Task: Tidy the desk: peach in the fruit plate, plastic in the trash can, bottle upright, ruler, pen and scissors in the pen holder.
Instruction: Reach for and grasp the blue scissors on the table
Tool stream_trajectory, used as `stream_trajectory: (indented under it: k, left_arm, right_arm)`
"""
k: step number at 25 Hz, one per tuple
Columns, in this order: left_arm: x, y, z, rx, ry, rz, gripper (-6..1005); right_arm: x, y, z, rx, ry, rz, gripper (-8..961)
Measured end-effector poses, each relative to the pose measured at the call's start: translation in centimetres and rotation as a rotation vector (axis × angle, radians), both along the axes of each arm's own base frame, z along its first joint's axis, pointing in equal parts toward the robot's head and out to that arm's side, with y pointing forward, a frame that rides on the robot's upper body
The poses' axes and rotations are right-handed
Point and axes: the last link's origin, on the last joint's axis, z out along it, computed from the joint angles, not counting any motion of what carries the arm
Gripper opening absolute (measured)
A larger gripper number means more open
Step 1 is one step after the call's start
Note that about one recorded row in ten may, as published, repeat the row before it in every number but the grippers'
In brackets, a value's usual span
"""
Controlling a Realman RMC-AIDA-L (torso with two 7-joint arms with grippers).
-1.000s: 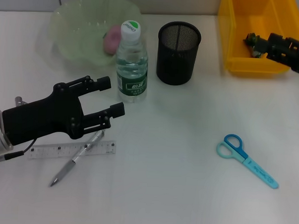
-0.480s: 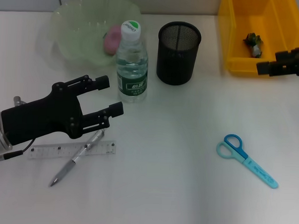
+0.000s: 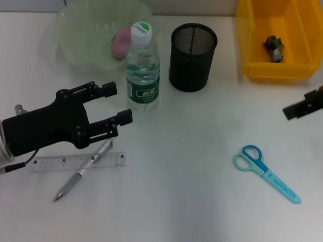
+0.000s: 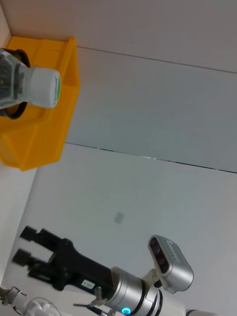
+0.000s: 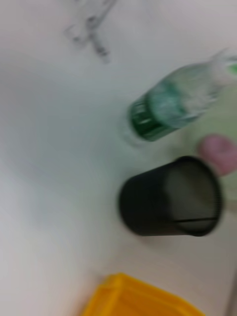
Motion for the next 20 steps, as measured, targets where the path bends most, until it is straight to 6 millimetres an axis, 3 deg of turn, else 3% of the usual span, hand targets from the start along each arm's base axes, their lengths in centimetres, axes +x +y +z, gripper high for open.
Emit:
stream_trajectory:
  k: [6, 20]
  left_arm:
    - [0.0, 0.2, -0.1, 0.003, 0.009, 0.005, 729]
    - [-0.5, -0.1, -0.5, 0.002, 0.002, 0.024, 729]
  right_arm:
    - [-1.1, -0.3, -3.1, -0.108, -0.117, 0.039, 724]
    - [-2.1, -0.6, -7.0, -0.252, -0.224, 0.054, 722]
